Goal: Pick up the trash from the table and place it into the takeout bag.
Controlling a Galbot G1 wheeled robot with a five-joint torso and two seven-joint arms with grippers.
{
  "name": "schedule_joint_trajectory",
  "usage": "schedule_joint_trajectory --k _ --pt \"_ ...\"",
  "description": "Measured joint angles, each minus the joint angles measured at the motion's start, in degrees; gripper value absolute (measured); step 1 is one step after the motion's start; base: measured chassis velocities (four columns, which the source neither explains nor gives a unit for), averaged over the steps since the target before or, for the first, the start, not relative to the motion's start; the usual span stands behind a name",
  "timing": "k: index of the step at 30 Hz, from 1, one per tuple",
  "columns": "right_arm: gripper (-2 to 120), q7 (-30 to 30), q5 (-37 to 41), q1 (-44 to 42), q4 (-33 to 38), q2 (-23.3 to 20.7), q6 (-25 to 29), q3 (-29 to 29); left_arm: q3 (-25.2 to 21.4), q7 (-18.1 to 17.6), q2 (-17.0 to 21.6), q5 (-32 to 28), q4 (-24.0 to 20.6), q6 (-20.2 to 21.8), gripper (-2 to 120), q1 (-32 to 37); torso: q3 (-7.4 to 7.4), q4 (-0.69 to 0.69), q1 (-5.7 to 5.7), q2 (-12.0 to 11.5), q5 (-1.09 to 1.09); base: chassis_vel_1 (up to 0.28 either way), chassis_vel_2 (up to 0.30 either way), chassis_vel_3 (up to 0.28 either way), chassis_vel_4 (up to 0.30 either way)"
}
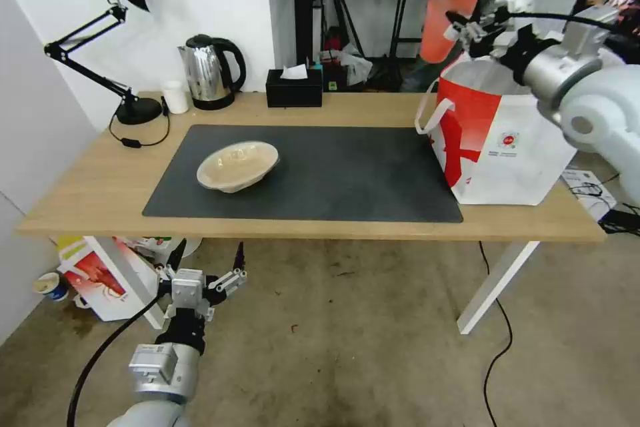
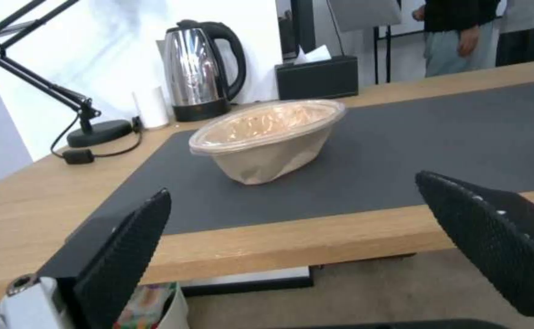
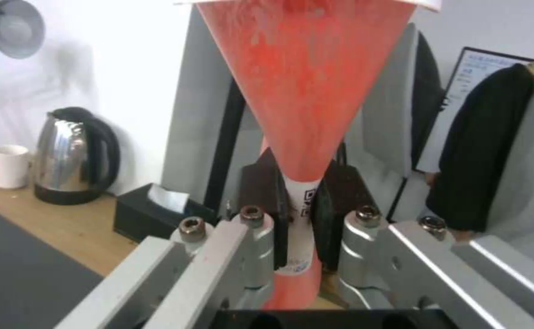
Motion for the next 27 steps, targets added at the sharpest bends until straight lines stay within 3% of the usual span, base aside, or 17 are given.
schedule_joint_trajectory --k 7,27 --pt "7 -0.1 -1.2 -1.5 -2.8 -0.6 0.5 2.8 0.0 0.0 0.0 0.0 0.0 0.0 100 0.0 0.0 0.0 0.0 0.0 0.0 0.0 0.0 0.0 0.0" --pt "7 -0.8 -8.1 -4.0 -12.8 0.1 2.7 3.8 0.0 0.0 0.0 0.0 0.0 0.0 100 0.0 0.0 0.0 0.0 0.0 0.0 0.0 0.0 0.0 0.0"
